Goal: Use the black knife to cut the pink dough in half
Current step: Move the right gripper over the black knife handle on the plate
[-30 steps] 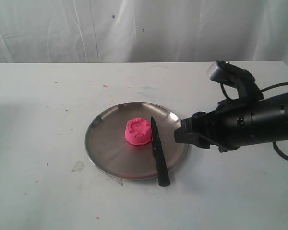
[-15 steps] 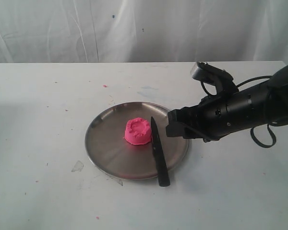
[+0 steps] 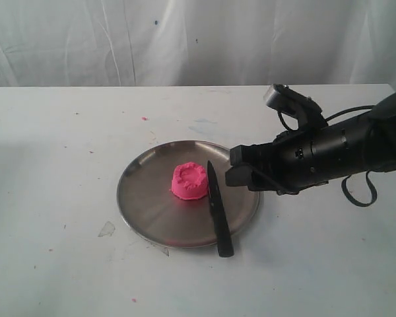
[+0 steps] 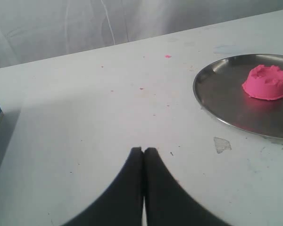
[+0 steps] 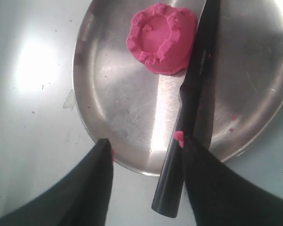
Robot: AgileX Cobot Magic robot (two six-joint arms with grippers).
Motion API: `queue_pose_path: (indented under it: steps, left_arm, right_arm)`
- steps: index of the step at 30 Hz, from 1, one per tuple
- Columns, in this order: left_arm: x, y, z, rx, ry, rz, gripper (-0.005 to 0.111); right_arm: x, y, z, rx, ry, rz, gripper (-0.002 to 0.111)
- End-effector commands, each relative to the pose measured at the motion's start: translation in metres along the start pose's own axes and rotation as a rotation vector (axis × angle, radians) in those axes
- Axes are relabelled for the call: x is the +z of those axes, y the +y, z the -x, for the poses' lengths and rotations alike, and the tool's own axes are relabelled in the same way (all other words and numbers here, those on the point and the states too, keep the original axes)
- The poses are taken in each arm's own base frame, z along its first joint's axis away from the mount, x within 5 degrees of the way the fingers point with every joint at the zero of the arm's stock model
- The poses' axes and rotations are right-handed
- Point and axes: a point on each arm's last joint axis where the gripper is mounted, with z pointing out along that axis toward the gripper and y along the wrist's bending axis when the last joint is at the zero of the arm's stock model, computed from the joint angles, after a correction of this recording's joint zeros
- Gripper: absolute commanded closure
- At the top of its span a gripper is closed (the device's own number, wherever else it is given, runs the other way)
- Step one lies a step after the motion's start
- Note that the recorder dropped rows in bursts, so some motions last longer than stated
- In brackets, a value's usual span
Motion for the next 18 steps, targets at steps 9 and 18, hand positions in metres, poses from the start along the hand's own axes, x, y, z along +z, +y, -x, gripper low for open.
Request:
queue_pose_path:
  steps: [9,18]
  left_arm:
    - [0.0,0.0,0.0,-0.01,-0.004,0.003,0.107]
    - [0.0,0.0,0.0,-0.01,-0.004,0.003,0.107]
  right_arm:
    - [0.02,-0.016,-0.006,0.055,0.062,0.167,0.064]
    - [0.048,-0.026,-0.003,0.013,0.113,0.237,0.056]
